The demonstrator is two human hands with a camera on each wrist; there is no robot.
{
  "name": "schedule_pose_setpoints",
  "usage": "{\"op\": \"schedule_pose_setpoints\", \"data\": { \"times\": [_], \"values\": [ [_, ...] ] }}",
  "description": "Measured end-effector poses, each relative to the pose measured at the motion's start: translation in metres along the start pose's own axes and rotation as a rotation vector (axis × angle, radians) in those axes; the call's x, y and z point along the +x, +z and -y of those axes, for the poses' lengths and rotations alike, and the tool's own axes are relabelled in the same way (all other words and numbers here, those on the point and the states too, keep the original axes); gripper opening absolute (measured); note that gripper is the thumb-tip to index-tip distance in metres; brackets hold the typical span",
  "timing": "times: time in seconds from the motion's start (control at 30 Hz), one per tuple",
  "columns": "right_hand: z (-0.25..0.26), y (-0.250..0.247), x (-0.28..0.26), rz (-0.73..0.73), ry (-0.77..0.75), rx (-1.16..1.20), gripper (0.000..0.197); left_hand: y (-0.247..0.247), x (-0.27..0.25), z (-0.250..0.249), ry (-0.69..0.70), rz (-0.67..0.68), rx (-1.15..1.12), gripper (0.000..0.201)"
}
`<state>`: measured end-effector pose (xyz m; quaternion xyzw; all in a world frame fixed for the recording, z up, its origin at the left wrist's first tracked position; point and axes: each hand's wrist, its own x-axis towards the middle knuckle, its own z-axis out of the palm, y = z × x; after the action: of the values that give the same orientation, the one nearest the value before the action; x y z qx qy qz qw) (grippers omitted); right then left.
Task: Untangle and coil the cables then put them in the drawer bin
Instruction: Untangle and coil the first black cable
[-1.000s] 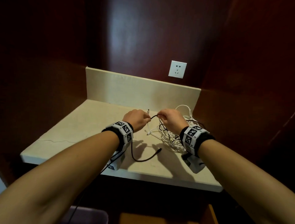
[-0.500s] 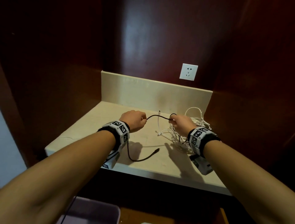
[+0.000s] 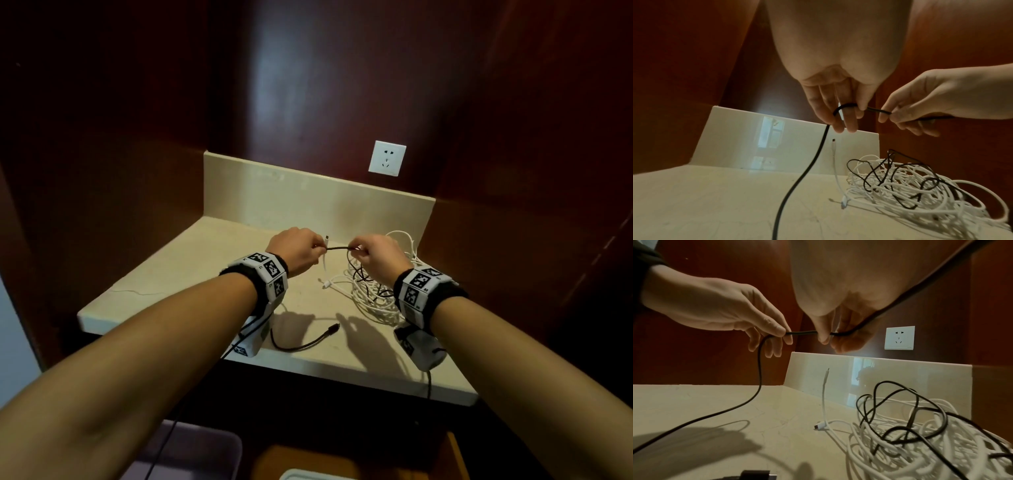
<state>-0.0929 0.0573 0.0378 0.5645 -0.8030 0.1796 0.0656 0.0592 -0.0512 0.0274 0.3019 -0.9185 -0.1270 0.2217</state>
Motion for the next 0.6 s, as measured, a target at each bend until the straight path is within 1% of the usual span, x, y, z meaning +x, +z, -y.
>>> {"op": "schedule_pose_setpoints", "data": {
  "times": [0.13, 0.2, 0.27, 0.43, 0.6],
  "values": [
    [-0.016, -0.006, -0.011, 0.051, 0.129, 0.010, 0.023, 0.000, -0.001, 0.009, -0.070, -0.059, 0.053, 0.025],
    [-0.025, -0.010, -0.016, 0.080, 0.174, 0.046, 0.024, -0.003, -0.003, 0.017, -0.121, -0.051, 0.064, 0.025],
    [-0.030, -0.013, -0.020, 0.074, 0.192, 0.117, 0.024, -0.004, -0.005, 0.020, -0.152, -0.018, 0.069, 0.026],
    [-0.024, -0.011, -0.021, 0.052, 0.168, 0.263, 0.027, -0.002, -0.010, 0.007, -0.154, 0.024, 0.093, 0.037],
    [-0.014, -0.014, -0.023, 0.066, 0.083, 0.256, 0.027, -0.003, -0.011, -0.004, -0.093, -0.011, 0.125, 0.050]
  ]
}}
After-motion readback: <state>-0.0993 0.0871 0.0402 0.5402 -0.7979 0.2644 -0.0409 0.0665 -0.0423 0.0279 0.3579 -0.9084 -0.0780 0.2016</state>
